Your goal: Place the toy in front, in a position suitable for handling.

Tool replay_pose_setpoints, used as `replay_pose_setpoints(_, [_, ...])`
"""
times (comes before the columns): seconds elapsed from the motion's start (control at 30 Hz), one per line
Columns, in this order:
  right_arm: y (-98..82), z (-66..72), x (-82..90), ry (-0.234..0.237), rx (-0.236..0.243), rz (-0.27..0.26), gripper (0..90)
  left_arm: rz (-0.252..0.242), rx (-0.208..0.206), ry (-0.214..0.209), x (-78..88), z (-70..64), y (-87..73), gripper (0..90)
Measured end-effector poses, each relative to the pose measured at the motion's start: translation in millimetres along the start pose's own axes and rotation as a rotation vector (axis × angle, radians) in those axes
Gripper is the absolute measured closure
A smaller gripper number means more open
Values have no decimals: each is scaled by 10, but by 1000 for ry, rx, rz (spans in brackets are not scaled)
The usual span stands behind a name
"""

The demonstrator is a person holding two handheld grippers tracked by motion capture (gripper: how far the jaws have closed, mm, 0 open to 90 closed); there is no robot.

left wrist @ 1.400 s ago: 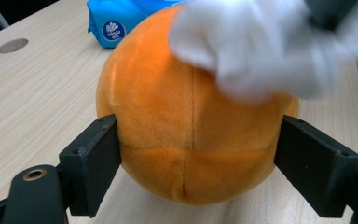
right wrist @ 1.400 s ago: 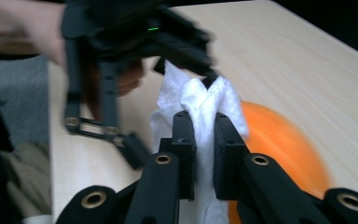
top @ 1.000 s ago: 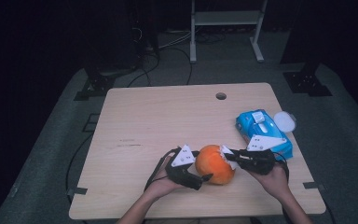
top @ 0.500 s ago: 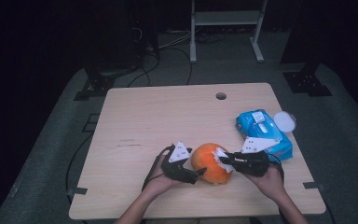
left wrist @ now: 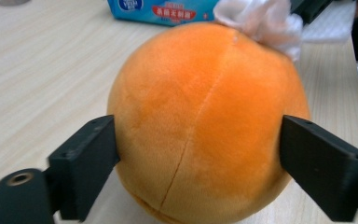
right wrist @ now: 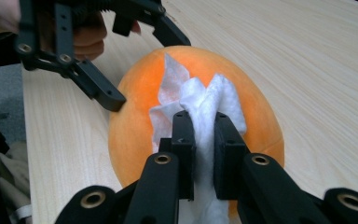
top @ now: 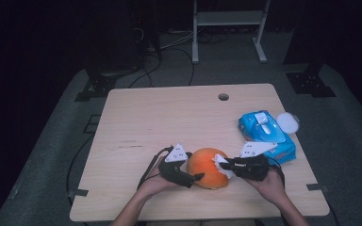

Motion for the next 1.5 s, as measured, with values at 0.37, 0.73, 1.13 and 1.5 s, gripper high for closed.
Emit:
replay_pose_setpoints(0.37, [46,70,-65,-6,61,10,805,26,-39,20,-11,30,-53,158])
replay_pose_setpoints(0.73, [91,108,-103,14,55,-14,804,-26,-118,29,-48,-61,20,163])
replay_pose_setpoints(1.13, [45,127,-68,26,40,-16,803,-49,-43,9,18,37,32,115])
replay_pose_setpoints(1.5, [-239,-122,-117,33,-89,27,804,-44,57,31,42,225,-19,165])
Point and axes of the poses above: each handheld gripper's, and its own axes: x roughly backward along the jaws, y roughly out of its top, z roughly to its left, the point moved 4 cm from there along -x, roughly forward along the jaws, and after that the axes turned 10 degrees about x, right-handed, at the moved point
